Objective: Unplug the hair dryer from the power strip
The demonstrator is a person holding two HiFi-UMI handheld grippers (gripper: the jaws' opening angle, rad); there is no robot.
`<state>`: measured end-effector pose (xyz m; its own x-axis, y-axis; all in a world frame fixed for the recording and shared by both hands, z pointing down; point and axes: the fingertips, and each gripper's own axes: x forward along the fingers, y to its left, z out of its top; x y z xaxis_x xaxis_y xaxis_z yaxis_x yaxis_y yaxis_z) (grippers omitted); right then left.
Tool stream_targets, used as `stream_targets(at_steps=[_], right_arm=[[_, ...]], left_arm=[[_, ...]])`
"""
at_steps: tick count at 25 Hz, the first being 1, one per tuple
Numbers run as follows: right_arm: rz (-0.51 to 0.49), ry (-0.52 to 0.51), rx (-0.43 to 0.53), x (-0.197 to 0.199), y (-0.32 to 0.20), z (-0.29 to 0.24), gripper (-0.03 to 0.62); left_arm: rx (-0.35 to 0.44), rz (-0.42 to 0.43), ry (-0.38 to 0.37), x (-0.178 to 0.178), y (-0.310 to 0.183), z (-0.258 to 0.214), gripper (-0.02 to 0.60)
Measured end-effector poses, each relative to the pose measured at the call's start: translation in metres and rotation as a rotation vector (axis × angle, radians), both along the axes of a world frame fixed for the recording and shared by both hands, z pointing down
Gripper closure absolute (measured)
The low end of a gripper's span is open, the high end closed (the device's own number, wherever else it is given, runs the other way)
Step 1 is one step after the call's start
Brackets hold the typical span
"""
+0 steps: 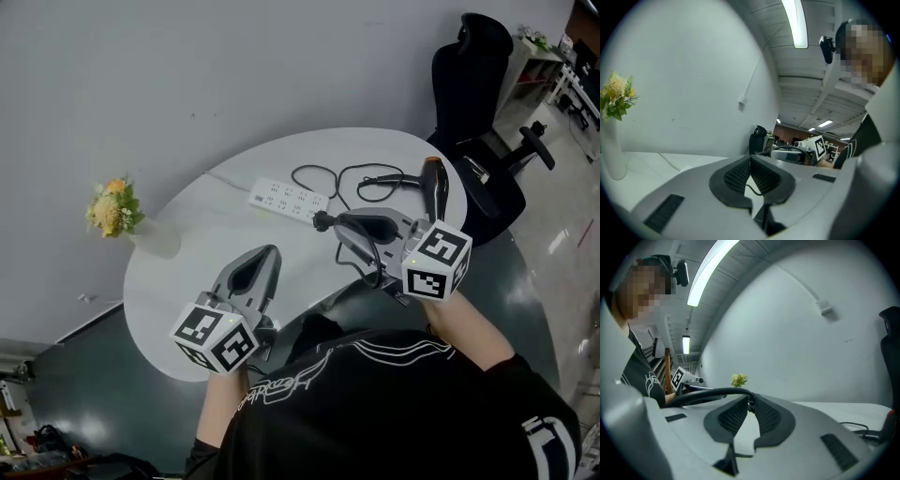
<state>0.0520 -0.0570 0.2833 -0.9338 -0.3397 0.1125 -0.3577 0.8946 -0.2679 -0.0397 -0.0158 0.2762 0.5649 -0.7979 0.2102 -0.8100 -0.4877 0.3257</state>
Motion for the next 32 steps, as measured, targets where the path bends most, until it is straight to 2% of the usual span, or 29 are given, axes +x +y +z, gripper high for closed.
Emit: stream_targets(at_steps=[9, 16, 28, 32], right_arm=[[-0.026, -0.016, 0.057, 0.017, 0.026, -0.025, 0.565], [-0.019, -0.036, 0.045, 0.022, 0.027, -0.026, 0.565], [-0.013, -0.010, 0.052, 0.019, 0.036, -0.018, 0.566], [-0.017, -0.004, 0.051, 0.017, 0.037, -0.018, 0.566]], left_arm=[[0.061, -0.030, -0.030, 0.009, 0.018, -0.026, 0.577], [0.058, -0.013, -0.056, 0.019, 0.019, -0.028, 0.575], [0.085, -0.001, -0.124, 0.024, 0.024, -0.023, 0.575], [0.082, 0.001, -0.120, 0.023, 0.024, -0.023, 0.575]])
